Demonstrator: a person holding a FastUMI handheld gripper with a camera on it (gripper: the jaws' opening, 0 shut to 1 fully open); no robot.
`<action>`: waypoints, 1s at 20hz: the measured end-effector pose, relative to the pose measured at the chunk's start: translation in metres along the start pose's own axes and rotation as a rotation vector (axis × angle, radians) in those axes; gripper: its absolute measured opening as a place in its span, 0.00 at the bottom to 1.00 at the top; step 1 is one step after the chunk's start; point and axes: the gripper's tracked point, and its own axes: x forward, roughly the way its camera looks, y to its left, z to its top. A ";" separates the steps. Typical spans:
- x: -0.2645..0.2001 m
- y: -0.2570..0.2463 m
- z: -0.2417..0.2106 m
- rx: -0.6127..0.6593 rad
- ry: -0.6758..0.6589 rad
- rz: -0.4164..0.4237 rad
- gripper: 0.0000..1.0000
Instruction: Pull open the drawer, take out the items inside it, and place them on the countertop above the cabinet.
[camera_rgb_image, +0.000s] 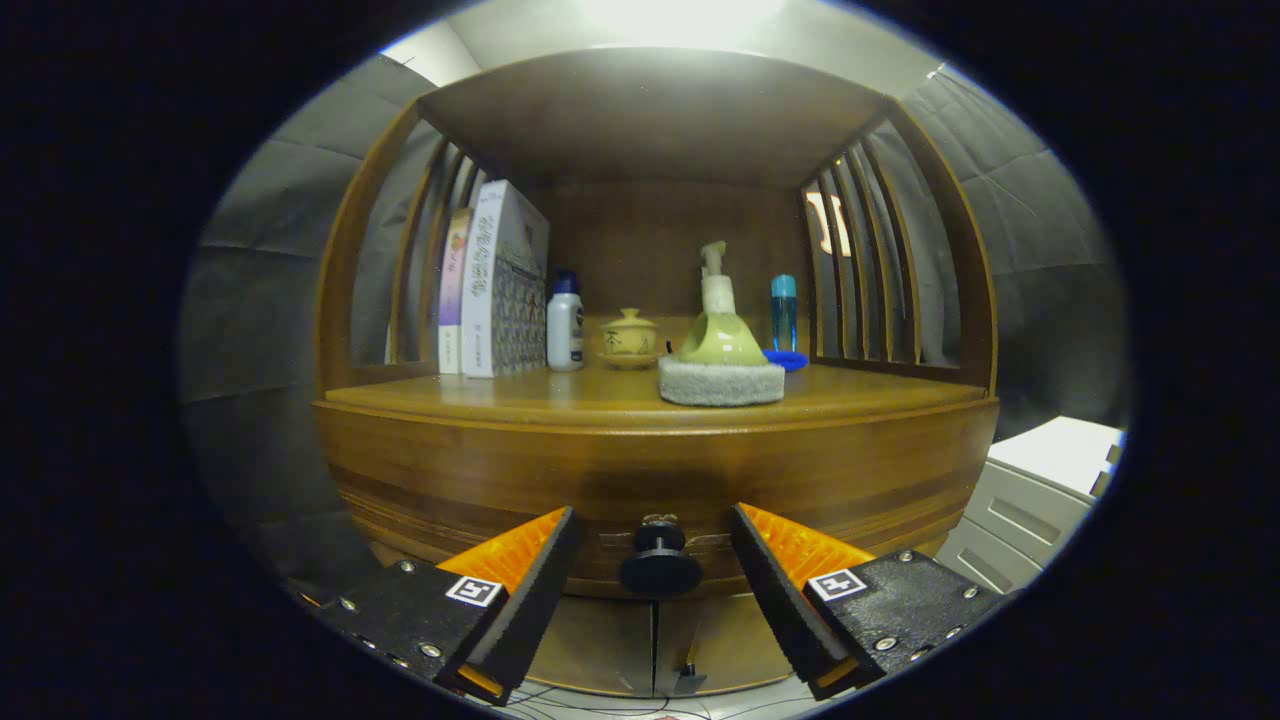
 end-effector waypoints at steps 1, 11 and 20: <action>-0.011 0.001 0.008 -0.006 -0.014 0.009 0.96; -0.123 -0.016 0.077 0.002 -0.067 0.018 0.95; -0.209 -0.029 0.104 0.000 -0.126 0.064 0.95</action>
